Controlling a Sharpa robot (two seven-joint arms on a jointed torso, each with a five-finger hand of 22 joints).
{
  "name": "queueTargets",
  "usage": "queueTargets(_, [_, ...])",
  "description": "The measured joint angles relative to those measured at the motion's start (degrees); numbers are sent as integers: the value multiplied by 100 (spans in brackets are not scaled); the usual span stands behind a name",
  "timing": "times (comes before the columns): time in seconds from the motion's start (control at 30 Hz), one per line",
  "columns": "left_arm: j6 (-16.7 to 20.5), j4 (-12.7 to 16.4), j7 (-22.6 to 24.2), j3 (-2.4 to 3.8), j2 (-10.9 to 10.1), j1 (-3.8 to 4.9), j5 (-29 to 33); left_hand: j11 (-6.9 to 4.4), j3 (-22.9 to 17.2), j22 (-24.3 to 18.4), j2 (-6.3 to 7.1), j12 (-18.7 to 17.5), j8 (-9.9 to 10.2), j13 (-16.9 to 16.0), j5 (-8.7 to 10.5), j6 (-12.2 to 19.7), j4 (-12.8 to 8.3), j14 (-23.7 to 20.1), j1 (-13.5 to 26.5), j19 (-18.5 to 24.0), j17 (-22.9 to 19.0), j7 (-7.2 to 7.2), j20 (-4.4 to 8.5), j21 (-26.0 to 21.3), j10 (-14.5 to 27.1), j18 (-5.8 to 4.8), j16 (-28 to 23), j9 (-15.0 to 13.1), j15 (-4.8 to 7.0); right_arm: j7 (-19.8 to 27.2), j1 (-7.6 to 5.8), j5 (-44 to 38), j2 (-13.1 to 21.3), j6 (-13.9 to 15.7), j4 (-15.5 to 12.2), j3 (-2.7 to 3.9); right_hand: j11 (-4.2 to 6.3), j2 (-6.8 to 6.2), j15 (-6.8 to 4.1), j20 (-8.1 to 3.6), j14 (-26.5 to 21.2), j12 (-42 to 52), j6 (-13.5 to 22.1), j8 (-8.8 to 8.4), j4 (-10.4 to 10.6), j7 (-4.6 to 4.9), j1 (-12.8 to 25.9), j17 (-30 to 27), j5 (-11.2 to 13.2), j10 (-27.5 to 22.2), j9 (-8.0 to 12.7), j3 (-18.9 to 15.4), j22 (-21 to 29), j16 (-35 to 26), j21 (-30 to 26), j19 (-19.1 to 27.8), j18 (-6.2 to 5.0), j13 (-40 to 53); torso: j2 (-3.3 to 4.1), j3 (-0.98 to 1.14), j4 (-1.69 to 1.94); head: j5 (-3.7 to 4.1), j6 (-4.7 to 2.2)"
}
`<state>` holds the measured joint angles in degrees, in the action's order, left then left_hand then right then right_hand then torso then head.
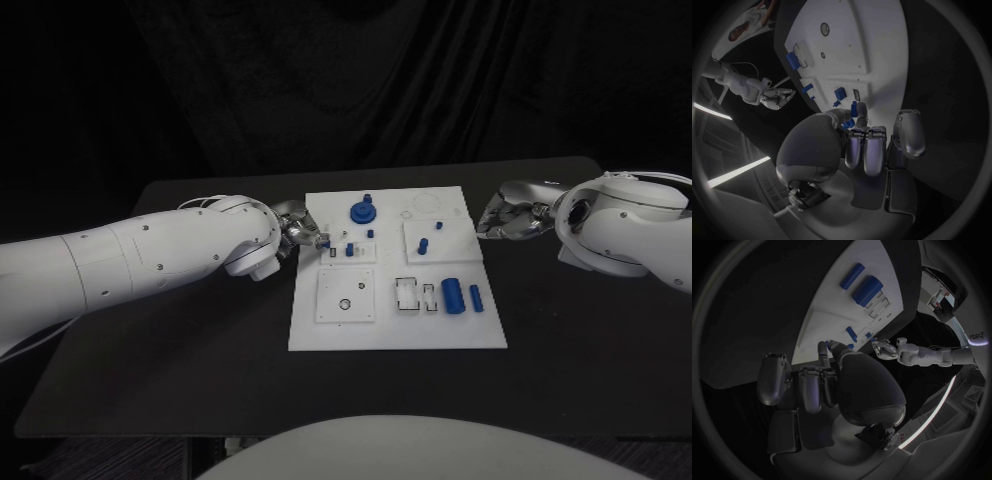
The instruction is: Assemble the parts on the task board
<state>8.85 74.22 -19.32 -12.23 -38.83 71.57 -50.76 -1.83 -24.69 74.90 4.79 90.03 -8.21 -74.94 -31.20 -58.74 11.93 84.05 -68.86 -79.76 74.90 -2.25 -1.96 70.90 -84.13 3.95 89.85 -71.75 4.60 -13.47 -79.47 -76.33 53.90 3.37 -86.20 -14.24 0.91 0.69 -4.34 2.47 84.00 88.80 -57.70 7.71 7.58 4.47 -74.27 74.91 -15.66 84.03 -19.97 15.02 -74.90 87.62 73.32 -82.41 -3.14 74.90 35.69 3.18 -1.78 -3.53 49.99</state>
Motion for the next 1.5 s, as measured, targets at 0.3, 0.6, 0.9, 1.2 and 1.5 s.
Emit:
queueTargets(0.3, [14,33,-57,0,1,-56,5,0,-15,0,7,0,0,0,1,21,16,0,8,0,0,19,0,0,0,0,0,2,0,0,0,0,-5,-2,2,0,0,0,0,0,0,0,0,0,0,0,0,0,0,0,-5,0,0,0,0,0,0,0,1,-2,-7,-14,0])
queueTargets(0.6, [18,24,-69,-2,4,-123,9,0,-25,0,-15,0,1,0,1,23,7,0,31,0,0,16,0,0,0,0,0,5,0,1,0,1,1,-2,2,0,0,0,0,0,0,0,0,0,0,0,0,0,0,0,-4,0,-4,0,0,0,0,4,3,-3,-4,12,0])
queueTargets(0.9, [38,20,-66,3,11,-141,11,0,-32,0,-15,0,1,0,9,30,0,0,31,0,0,8,0,0,0,0,0,12,0,1,1,1,0,-3,5,0,0,0,0,0,0,0,0,0,0,0,0,0,0,0,-4,0,-4,0,0,0,0,4,3,-3,-11,-9,0])
queueTargets(1.2, [57,23,-57,5,11,-152,13,0,-32,0,-15,0,1,0,9,31,0,0,31,0,5,7,0,0,0,0,0,14,0,1,5,1,-1,-4,7,0,0,0,0,0,0,0,-21,0,-33,21,0,0,0,0,-9,0,-3,-23,-33,0,0,3,6,-4,-9,0,0])
queueTargets(1.5, [63,24,-56,6,28,-158,15,0,-42,0,-13,0,1,0,9,39,-10,0,33,0,4,-3,0,0,0,0,0,12,0,1,10,2,-1,-6,8,0,0,0,0,0,0,0,-21,0,-33,21,0,0,0,0,-9,0,-3,-23,-33,0,0,3,4,-3,-3,-1,0])
